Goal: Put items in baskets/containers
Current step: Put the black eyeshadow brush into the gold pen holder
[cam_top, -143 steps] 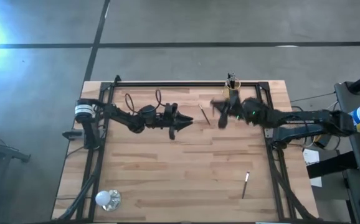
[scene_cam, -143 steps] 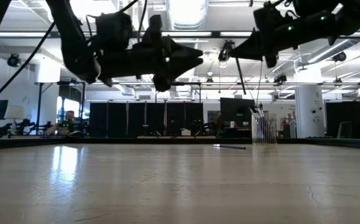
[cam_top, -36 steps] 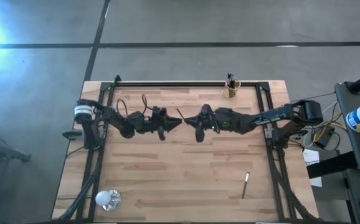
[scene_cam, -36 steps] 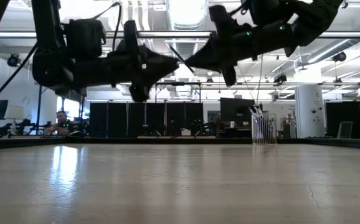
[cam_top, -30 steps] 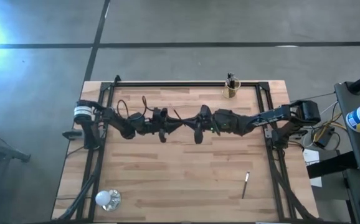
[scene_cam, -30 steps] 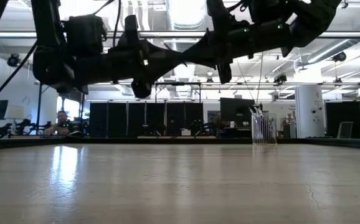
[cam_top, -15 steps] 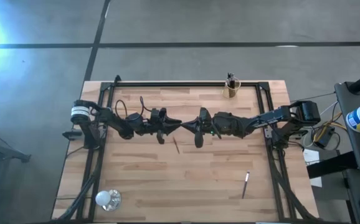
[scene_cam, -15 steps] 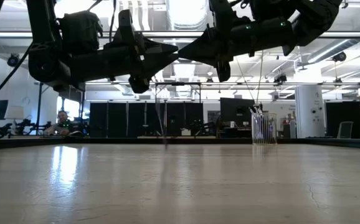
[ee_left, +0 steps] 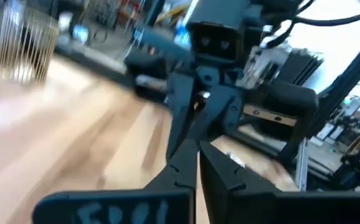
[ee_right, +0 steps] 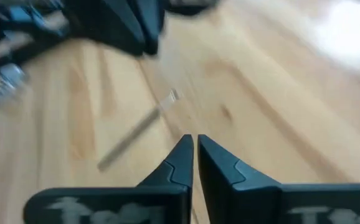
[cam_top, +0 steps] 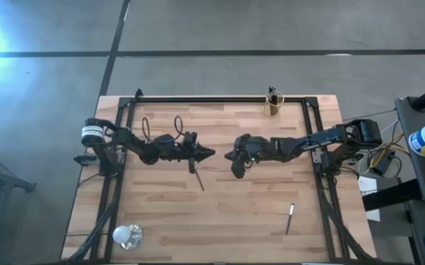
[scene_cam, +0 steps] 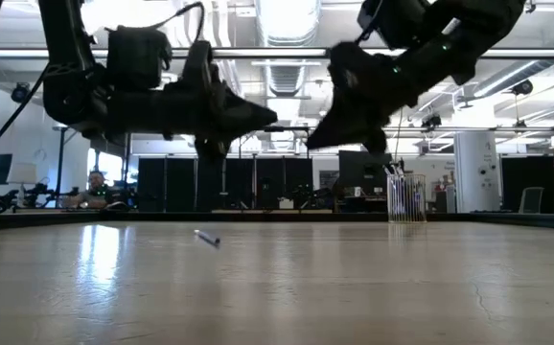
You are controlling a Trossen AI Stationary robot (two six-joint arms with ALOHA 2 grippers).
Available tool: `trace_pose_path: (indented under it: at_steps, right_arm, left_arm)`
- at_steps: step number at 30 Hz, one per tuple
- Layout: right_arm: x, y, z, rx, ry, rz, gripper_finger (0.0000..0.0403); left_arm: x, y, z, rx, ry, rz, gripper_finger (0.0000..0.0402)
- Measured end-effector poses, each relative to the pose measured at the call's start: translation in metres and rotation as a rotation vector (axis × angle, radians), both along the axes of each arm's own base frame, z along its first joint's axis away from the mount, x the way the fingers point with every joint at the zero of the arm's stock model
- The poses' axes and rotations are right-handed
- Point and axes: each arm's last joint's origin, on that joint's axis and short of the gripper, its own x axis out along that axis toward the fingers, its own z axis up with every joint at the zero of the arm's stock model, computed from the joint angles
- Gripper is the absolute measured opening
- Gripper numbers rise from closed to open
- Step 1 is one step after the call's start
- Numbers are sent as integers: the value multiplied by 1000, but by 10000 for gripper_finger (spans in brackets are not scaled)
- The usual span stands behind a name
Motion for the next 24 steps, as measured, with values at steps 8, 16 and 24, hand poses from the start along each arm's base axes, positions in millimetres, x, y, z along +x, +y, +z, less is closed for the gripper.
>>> trace_pose_path:
  at_steps: [8,16,24]
  right_arm:
    - [-9,2,-8,-50,145,-23,81]
    - [-11,1,-7,-168,173,14,109]
    - [-12,1,-8,-240,196,68,99]
  left_arm:
    - [-13,-21,-5,-176,504,156,61]
    - [-10,-61,21,-314,919,437,90]
    - [9,-59,2,-441,1047,620,90]
